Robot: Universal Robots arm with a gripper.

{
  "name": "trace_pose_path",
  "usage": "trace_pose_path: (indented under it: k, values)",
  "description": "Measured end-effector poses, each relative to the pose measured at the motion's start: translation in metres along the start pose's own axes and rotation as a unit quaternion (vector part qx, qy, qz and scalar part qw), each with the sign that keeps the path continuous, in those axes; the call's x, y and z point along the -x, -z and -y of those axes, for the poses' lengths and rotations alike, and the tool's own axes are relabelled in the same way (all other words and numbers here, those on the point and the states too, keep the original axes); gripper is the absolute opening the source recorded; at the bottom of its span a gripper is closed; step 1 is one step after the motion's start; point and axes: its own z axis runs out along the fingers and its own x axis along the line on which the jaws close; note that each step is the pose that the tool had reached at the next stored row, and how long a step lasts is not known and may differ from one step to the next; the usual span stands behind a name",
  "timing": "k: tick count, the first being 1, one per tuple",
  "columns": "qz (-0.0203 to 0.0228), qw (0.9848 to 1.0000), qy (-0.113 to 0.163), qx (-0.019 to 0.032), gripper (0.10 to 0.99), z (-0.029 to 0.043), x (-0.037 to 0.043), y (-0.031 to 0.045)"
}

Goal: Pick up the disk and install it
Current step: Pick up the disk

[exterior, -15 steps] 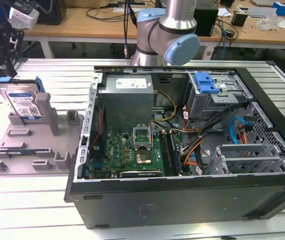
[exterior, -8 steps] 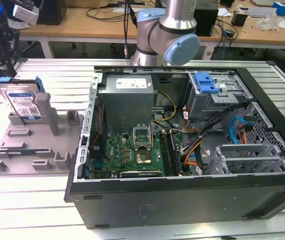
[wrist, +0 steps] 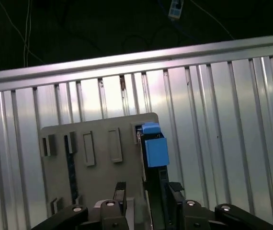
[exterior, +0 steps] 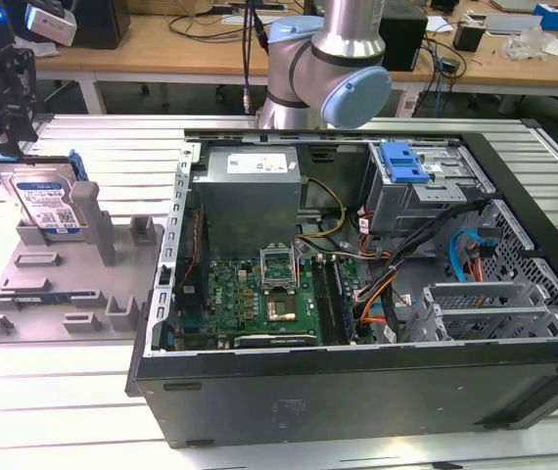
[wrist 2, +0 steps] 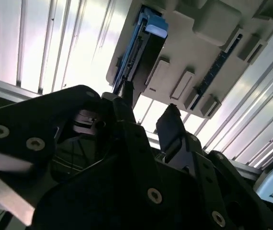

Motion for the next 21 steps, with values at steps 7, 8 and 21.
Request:
trace_pose_path:
  k: [7, 8, 21]
  values:
    - [-0.0002, 0.9999, 0.01, -0.0036, 0.482, -0.0027, -0.0001, -0.0002]
    - [0.0, 0.9999, 0.011, -0.0055, 0.482, -0.0035, -0.0003, -0.0002]
    - [0.0009, 0.9997, 0.015, -0.0174, 0.482, -0.0084, 0.0007, -0.0015]
